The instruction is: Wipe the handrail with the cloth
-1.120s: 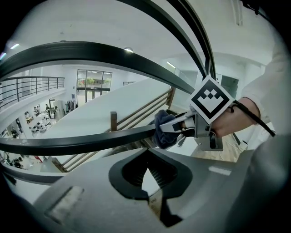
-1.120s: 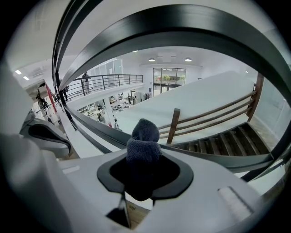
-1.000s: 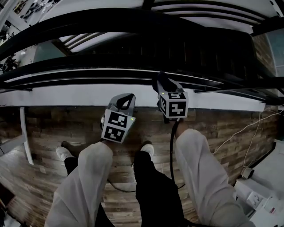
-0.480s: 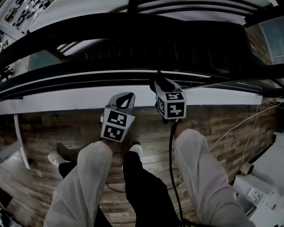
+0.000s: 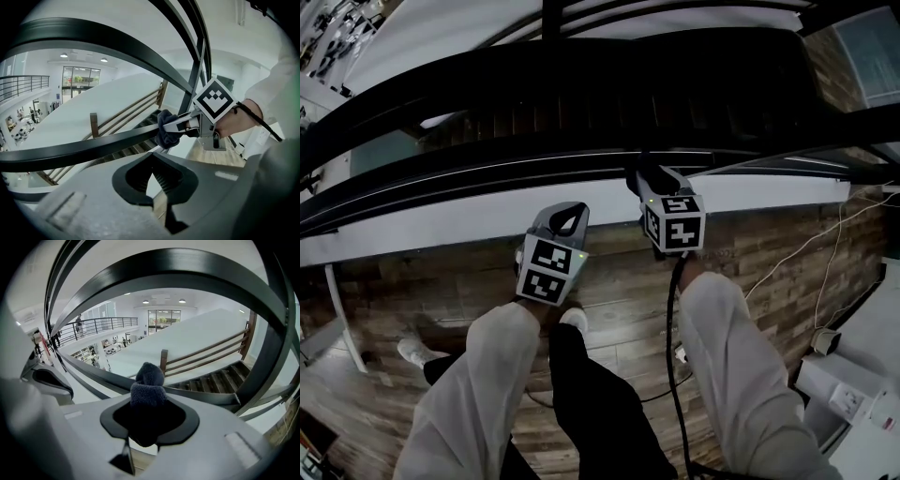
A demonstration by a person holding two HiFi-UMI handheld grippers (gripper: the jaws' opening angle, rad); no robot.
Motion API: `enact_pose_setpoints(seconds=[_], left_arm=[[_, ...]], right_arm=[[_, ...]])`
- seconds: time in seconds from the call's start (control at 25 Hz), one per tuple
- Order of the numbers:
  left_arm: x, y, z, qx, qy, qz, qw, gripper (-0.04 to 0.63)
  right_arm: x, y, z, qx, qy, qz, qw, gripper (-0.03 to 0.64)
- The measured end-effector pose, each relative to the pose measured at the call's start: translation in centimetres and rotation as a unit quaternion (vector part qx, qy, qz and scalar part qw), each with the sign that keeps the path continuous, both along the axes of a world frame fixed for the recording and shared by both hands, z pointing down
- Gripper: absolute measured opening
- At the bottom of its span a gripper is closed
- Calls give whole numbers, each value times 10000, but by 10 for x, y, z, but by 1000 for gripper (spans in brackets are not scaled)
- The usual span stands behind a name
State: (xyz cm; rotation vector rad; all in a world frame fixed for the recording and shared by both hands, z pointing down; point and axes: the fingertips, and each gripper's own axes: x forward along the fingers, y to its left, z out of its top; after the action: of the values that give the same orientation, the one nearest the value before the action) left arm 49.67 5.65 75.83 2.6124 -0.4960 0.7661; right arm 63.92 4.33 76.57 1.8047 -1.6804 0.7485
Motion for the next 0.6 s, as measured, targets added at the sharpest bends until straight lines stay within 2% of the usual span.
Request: enact_pose_setpoints(seconds=[0.32, 0.6], left_arm=[[38, 2, -3, -19, 45, 173, 9998, -3], [53, 11, -7, 18, 113, 351, 9993, -3]], right_arm=[[51, 20, -1, -55, 115, 159, 9998, 107], [91, 37, -4, -118, 359, 464, 9982, 106]])
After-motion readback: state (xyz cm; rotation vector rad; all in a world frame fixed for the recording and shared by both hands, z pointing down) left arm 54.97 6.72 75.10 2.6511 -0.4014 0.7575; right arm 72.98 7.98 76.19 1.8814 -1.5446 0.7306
